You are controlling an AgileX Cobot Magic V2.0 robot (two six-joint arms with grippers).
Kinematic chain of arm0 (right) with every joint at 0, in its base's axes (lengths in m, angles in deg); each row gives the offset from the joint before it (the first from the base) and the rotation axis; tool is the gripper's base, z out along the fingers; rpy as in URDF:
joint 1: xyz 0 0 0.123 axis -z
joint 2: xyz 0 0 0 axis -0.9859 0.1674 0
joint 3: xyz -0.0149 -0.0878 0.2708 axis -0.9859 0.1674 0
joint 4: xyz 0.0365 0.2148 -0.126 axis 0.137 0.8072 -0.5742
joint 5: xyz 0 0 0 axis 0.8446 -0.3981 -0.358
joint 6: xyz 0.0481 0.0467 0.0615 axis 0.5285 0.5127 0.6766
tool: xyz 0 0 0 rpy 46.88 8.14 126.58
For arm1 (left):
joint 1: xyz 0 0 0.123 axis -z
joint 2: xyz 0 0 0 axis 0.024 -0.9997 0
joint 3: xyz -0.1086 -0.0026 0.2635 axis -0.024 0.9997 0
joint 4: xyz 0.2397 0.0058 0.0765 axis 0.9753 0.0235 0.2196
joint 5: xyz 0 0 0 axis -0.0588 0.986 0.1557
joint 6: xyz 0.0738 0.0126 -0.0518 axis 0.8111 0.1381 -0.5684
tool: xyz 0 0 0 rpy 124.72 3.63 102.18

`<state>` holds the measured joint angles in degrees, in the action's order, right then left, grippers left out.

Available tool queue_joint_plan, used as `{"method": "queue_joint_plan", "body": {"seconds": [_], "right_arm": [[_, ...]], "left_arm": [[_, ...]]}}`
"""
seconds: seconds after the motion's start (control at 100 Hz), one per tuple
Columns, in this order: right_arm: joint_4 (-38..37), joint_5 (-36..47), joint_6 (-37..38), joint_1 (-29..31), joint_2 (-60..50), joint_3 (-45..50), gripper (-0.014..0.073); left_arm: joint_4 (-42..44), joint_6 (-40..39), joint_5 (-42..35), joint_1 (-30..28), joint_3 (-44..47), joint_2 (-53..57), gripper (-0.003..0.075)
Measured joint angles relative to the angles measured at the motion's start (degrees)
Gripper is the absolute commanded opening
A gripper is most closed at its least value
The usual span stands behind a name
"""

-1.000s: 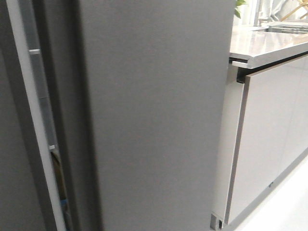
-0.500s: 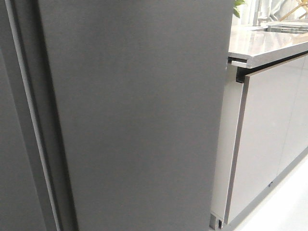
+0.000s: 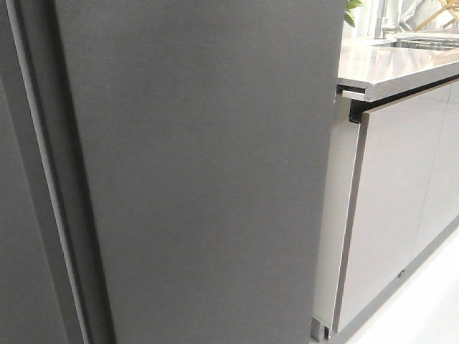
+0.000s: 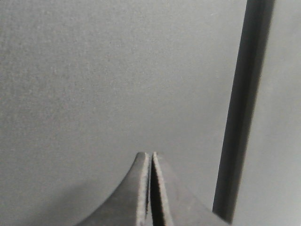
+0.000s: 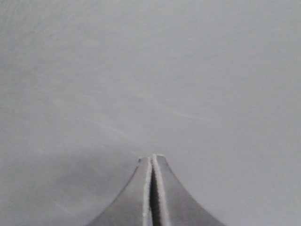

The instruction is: Close fridge door

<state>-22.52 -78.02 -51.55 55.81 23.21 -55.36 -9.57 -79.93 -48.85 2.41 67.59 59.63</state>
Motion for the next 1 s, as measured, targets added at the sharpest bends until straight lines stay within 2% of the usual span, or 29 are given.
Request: {"method": "queue_joint_plan", "body": {"seconds": [0.24,0.64,1.0], "right_arm": [[0.52,2.07,0.0,5.84,-14.64,18.34,-0.0076],[0.52,3.16,0.0,16.15,-42.66,42.32,-0.0076],[0.52,3.39,0.0,19.61,-64.05,61.41,-0.0076]], "left_arm": [[0.0,0.0,0.0,0.0,0.0,0.0,-0.0021],[0.0,0.0,0.0,0.0,0.0,0.0,-0.0021],[0.0,0.0,0.0,0.0,0.0,0.0,-0.0021]]}}
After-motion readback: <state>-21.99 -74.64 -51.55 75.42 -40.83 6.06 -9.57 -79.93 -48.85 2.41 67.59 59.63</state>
